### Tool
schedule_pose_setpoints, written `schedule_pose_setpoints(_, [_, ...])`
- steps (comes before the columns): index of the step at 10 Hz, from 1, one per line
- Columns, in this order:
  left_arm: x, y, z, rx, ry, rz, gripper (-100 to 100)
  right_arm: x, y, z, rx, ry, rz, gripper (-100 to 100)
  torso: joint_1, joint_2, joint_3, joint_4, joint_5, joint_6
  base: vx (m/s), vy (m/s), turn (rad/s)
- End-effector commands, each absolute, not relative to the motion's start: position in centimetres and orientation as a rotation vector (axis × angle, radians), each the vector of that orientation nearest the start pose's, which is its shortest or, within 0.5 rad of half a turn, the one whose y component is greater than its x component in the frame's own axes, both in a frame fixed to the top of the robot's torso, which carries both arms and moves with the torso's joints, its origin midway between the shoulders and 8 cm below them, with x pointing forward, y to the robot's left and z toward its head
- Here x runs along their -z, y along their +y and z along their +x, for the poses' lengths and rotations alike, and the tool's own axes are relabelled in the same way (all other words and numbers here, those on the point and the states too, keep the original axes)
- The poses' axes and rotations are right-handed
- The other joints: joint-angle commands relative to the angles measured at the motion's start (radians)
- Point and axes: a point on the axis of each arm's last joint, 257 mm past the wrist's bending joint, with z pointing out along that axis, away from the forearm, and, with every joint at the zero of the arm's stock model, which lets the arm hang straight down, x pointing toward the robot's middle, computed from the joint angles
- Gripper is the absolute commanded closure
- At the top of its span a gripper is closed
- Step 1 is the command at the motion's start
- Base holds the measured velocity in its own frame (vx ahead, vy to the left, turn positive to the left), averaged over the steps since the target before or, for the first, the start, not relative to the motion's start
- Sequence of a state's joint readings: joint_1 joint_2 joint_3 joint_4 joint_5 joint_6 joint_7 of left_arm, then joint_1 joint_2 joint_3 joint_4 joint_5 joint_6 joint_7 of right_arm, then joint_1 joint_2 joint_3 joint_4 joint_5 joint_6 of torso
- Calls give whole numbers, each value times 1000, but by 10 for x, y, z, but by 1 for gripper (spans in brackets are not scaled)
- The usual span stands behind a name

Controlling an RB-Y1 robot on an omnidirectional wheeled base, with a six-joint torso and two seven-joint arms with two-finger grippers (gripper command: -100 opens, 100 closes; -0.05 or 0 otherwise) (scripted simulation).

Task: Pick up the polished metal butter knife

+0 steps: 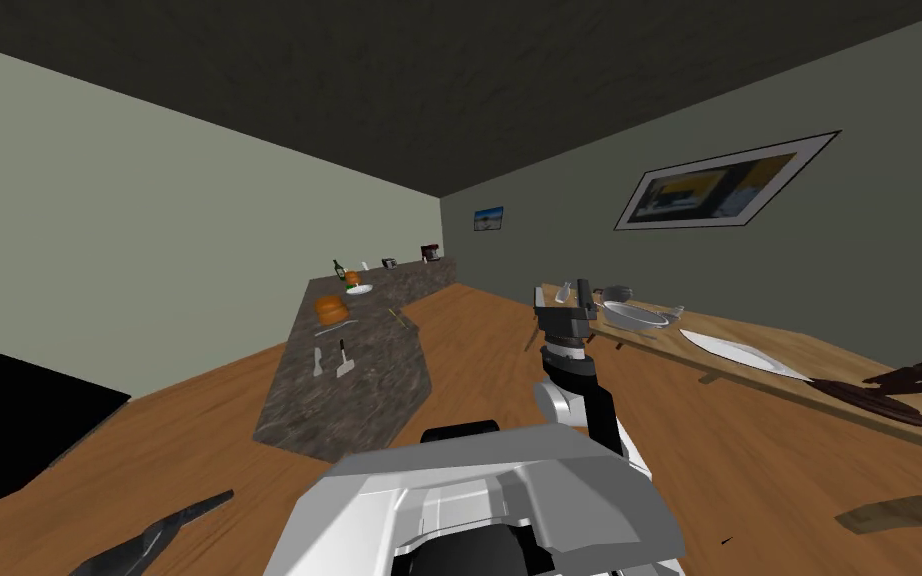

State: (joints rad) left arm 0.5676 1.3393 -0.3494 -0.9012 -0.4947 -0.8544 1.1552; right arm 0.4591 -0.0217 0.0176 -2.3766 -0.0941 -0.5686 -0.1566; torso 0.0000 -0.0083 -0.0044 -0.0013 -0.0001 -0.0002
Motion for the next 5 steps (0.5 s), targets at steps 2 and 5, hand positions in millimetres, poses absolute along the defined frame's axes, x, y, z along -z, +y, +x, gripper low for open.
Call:
schedule_pose_setpoints(2, [371,662,77,353,2489,-1498,-100,-89,-272,310,-1588,395,582,0,0,-4,-3,-1,0,1,202,14,-264])
schedule_pose_setpoints(5, [350,702,46,181,2515,-1545,-100,-89,-272,310,-1588,395,582,0,1,0,0,0,0,0,145,32,-192])
